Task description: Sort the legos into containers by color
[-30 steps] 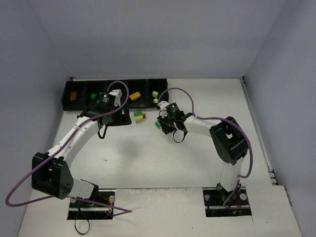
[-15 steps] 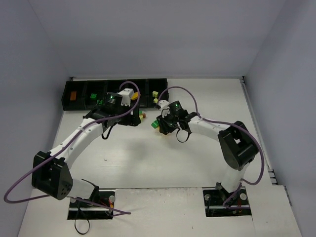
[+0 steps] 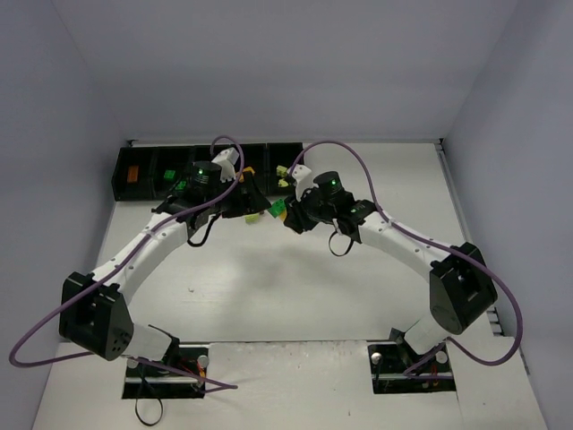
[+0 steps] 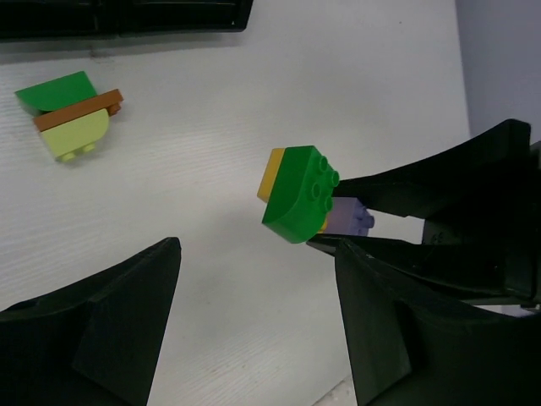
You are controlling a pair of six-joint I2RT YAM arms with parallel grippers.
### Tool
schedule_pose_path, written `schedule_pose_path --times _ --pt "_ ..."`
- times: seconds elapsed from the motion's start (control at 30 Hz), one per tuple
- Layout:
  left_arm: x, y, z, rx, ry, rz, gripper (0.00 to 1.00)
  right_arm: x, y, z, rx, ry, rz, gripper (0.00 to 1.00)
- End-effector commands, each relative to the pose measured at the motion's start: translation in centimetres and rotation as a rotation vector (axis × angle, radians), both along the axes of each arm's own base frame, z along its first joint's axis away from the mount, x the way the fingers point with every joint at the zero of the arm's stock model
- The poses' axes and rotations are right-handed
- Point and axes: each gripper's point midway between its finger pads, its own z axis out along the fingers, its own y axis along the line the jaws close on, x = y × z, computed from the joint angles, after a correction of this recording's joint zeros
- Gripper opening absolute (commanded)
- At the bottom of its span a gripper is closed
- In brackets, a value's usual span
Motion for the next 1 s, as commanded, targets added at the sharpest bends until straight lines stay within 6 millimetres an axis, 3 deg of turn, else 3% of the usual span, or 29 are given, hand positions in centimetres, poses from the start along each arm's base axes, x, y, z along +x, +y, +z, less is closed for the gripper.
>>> schedule_pose_path --times 0.0,0.47,0.53,0.97 --pt "1.3 -2.2 4.0 -0.224 -0.038 0.048 0.67 0.3 1.0 4.0 0.077 -0.105 0.031 0.0" --pt "1.9 -4.1 2.2 -0.295 0.067 0.104 0.67 0.4 1.3 5.2 0.106 -0.131 0.027 0.0" --pt "2.2 -4.7 2.7 -0.328 0.046 0.095 0.66 0.5 1.4 5.3 0.109 -0.132 0.028 0.0" --pt "2.3 -5.7 1.7 -0.352 0.068 0.095 0.53 0.5 1.5 5.2 0.118 -0.126 0.027 0.0"
